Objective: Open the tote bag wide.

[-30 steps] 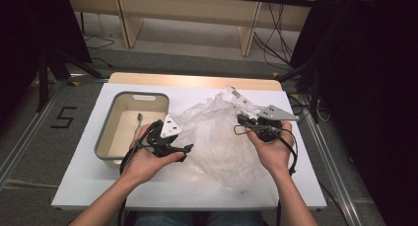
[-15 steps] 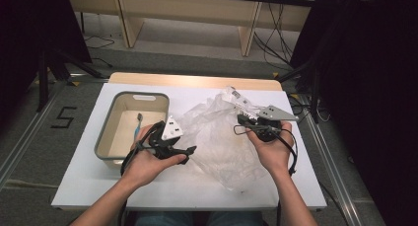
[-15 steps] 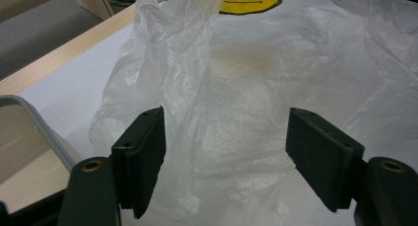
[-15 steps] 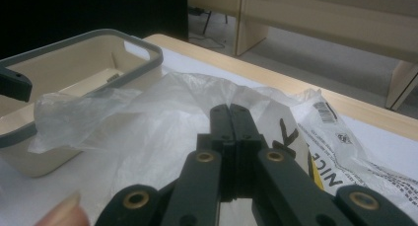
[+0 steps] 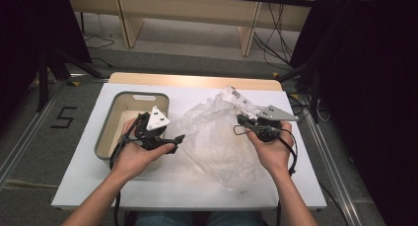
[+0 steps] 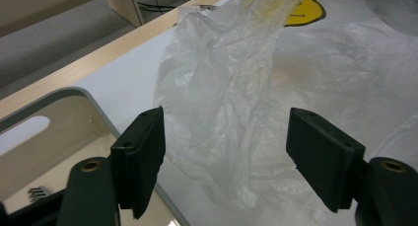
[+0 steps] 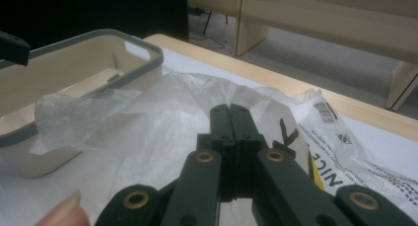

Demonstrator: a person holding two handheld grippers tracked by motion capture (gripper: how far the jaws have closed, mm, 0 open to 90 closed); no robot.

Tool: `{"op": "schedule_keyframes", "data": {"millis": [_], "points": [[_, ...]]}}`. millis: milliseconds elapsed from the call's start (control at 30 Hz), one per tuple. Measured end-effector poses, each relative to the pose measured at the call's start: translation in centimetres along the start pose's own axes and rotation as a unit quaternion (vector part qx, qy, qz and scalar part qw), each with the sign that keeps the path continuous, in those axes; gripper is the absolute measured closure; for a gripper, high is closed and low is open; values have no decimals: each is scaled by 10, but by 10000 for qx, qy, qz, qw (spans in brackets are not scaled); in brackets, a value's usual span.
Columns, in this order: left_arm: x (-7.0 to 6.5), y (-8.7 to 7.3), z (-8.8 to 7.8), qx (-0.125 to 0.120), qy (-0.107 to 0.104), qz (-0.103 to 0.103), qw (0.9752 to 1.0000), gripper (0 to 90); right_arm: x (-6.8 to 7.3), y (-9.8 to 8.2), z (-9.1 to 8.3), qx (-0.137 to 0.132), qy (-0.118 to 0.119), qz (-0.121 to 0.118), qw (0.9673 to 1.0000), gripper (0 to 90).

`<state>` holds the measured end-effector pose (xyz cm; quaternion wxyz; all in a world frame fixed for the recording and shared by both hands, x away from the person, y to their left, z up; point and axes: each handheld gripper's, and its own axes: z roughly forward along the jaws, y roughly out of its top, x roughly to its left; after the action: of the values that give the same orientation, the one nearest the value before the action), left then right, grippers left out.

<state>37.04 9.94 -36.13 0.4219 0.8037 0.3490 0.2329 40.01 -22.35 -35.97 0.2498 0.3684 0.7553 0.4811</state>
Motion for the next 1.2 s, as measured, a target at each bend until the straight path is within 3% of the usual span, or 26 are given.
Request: {"op": "schedule_keyframes", "data": {"millis": [667, 933, 1200], "points": [[45, -12, -4, 98, 580, -472, 9972, 314, 1, 0, -1, -25, 0, 1, 10000, 900], [60, -21, 2, 281, 785, -592, 9948, 317, 1, 0, -1, -9, 5, -1, 10000, 900], [73, -29, 9, 514, 853, -694, 9926, 315, 1, 0, -1, -12, 17, -2, 10000, 900]]}}
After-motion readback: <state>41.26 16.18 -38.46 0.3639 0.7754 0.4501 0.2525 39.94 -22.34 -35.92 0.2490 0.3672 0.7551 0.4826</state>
